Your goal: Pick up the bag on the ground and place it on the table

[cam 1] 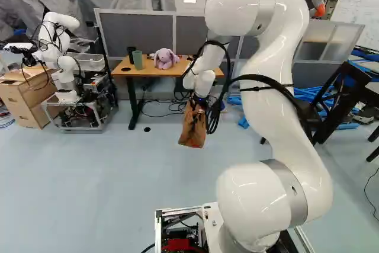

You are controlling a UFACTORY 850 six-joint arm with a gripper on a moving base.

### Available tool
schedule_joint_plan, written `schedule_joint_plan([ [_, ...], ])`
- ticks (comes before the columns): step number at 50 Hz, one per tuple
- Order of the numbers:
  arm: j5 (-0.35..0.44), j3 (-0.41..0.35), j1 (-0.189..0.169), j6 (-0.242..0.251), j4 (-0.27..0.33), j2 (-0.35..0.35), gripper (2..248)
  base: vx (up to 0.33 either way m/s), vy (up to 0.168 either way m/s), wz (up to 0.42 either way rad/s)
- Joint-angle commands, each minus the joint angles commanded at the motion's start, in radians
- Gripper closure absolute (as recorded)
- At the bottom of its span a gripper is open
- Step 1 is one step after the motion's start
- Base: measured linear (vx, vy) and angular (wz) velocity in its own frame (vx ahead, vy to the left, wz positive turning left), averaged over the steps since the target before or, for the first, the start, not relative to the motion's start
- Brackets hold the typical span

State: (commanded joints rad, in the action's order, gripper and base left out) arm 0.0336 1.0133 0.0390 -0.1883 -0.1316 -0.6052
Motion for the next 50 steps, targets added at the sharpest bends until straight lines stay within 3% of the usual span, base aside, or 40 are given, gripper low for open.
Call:
schedule_joint_plan([
  [50, -0.231, 0.12, -0.005, 0.0, 0.0, 0.037, 229, 0.0, 0.0, 0.0],
])
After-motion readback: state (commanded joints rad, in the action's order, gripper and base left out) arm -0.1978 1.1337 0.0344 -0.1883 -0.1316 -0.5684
